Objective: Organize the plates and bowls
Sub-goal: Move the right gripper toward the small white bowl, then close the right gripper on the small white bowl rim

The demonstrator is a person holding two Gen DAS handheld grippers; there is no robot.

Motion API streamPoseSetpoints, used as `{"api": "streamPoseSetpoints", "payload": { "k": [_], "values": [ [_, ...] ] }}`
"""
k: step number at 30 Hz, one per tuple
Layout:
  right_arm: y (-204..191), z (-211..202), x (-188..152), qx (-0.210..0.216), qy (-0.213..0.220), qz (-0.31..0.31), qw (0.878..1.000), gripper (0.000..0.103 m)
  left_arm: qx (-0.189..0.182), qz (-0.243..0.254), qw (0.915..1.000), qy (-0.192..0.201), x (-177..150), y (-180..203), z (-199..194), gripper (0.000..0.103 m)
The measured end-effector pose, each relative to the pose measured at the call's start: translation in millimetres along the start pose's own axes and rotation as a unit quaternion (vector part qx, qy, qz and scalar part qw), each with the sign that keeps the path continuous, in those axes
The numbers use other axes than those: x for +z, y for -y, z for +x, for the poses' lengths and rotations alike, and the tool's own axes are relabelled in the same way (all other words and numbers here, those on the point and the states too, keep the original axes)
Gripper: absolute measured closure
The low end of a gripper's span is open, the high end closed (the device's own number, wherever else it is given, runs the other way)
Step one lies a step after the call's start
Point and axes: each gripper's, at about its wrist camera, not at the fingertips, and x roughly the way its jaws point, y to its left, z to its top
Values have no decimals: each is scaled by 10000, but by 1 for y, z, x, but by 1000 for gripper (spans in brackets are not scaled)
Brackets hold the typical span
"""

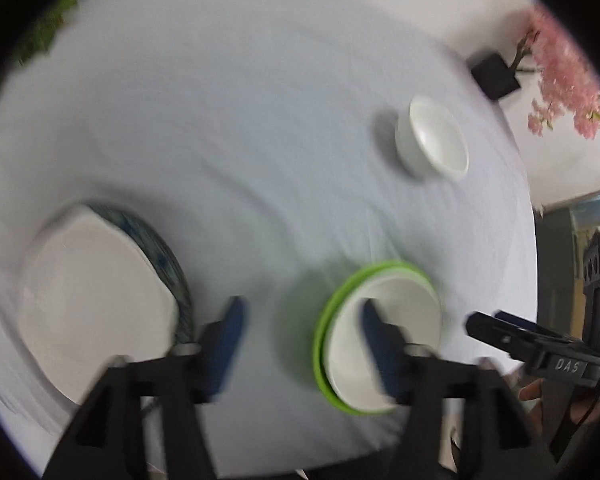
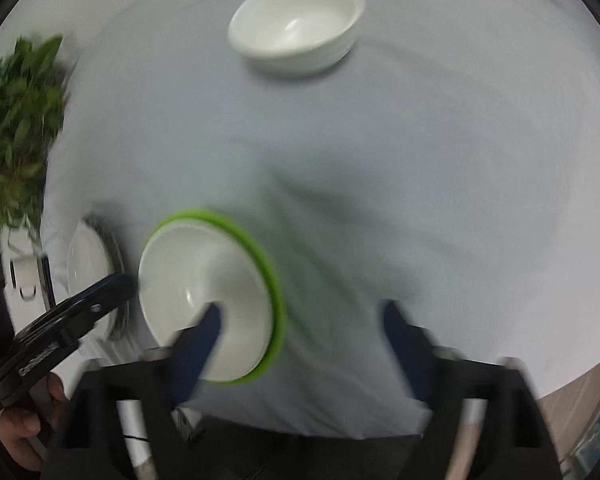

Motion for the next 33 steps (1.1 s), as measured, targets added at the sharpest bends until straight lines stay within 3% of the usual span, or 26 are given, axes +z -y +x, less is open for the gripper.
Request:
{"api": "streamPoseSetpoints", "payload": {
  "k": [1,4,6,9,12,16,23,28,30,33],
  "values": [
    [6,-9,4,12,181,74,9998,0,162,68,9991,388,9,2,-14,18],
    [21,-34,22,-51,640,176,9978,0,702,377,9924,940,41,13,-30,18],
    [26,-47,40,-133,920,142,9956,0,819,650,9899,959,62,22,-28,18],
    [32,-66,69,-277,1334,138,9906,0,636,1039,9879,957,94,42,-16,18],
    [31,-68,97,-204,1419,117,9896,0,275,1283,9884,760,115,62,1,18],
    [35,-64,129,-229,1413,40,9897,1,-104,1439,9894,140,142,83,45,18],
    [48,-38,166,-247,967,131,9949,7,-539,1435,9869,-494,157,108,96,23],
    [56,-33,172,-449,969,311,9938,14,-388,1532,9844,-773,165,116,116,48],
    [56,-31,175,-620,969,274,9930,31,-399,1589,9824,-898,166,121,123,59],
    [55,-26,181,-782,976,273,9918,43,-369,1634,9801,-1068,168,124,134,71]
  ]
}}
